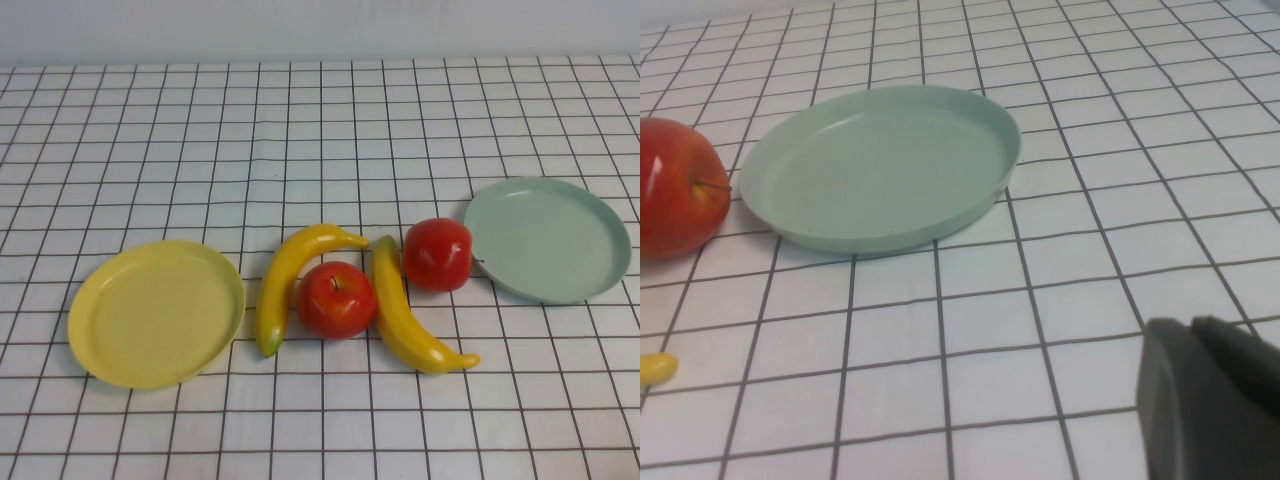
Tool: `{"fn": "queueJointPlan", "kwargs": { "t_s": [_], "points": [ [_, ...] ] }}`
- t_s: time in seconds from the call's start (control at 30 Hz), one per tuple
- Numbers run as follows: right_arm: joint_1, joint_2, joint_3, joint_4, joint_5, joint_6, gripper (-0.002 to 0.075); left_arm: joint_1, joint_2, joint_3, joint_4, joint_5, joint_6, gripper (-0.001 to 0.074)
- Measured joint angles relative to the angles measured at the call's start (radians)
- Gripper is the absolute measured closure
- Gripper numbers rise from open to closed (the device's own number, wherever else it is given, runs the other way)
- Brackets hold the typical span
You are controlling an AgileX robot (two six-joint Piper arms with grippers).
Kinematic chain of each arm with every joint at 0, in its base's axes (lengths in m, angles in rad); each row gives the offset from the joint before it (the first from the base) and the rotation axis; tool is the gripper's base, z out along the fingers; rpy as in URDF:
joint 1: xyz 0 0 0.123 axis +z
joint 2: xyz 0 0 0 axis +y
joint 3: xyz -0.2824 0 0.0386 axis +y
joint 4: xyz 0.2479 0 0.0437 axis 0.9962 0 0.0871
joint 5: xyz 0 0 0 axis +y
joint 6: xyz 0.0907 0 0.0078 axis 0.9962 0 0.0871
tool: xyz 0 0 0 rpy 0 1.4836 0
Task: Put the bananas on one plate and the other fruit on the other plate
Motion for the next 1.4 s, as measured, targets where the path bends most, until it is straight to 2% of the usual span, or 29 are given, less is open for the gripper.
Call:
{"fn": "queueJointPlan", "kwargs": {
  "t_s": [0.4,0.5,0.63,0.73,1.07,1.13,1.2,1.27,1.4],
  "points": [
    [0.0,0.0,0.0,0.0,0.0,0.0,0.0741,0.0,0.0,0.002,-0.022,-0.023,-0.01,0.0738],
    [0.0,0.0,0.0,0.0,0.0,0.0,0.0741,0.0,0.0,0.002,-0.165,-0.107,-0.086,0.0738],
    [0.0,0.0,0.0,0.0,0.0,0.0,0.0741,0.0,0.0,0.002,-0.507,-0.259,-0.309,0.0738],
    [0.0,0.0,0.0,0.0,0.0,0.0,0.0741,0.0,0.0,0.002,-0.675,-0.332,-0.371,0.0738],
    [0.0,0.0,0.0,0.0,0.0,0.0,0.0741,0.0,0.0,0.002,-0.734,-0.396,-0.39,0.0738],
    [0.0,0.0,0.0,0.0,0.0,0.0,0.0741,0.0,0.0,-0.002,-0.714,-0.368,-0.359,0.0738],
    [0.0,0.0,0.0,0.0,0.0,0.0,0.0741,0.0,0.0,-0.048,-0.662,-0.259,-0.278,0.0738],
    [0.0,0.0,0.0,0.0,0.0,0.0,0.0741,0.0,0.009,-0.134,-0.605,-0.138,-0.155,0.0738],
    [0.0,0.0,0.0,0.0,0.0,0.0,0.0741,0.0,0.129,-0.299,-0.556,-0.015,0.059,0.0738]
  ]
}}
